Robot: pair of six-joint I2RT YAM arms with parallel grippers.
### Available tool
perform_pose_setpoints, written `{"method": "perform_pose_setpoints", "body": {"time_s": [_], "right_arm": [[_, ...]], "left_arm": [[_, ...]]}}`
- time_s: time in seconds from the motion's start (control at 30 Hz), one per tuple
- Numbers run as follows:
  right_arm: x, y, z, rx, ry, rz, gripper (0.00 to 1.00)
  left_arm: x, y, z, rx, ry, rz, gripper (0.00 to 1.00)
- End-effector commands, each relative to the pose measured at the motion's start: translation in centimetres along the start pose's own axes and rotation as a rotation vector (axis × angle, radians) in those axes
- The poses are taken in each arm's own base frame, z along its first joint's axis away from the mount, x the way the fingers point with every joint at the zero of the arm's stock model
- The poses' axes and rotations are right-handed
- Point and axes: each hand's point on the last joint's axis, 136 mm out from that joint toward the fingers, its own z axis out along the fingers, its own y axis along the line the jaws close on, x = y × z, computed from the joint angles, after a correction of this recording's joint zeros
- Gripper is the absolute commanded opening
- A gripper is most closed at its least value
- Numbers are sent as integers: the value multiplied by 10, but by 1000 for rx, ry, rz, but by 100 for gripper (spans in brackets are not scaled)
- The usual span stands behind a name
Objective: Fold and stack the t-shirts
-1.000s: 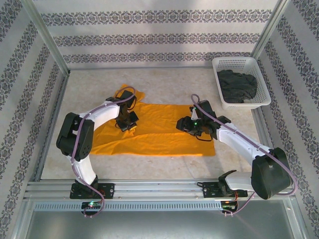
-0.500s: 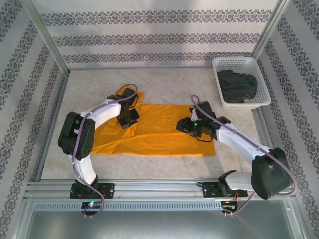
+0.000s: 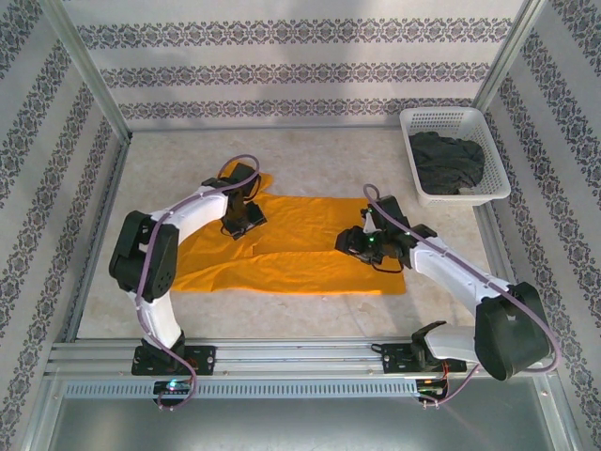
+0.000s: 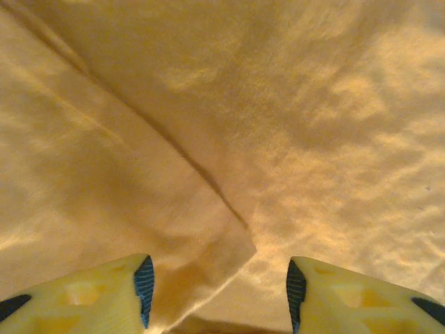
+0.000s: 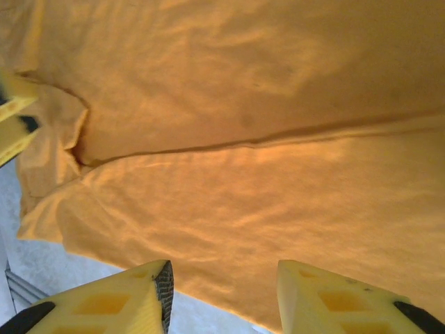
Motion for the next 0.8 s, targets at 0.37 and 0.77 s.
{"method": "perform_pose_setpoints", "body": {"time_s": [0.37, 0.77], "right_arm": [[19, -93, 15, 405, 112, 169, 37], [94, -102, 25, 601, 453, 121, 35]], "left_arm": [[19, 148, 7, -81, 69, -384, 24], [62, 237, -7, -202, 57, -571, 24]]}}
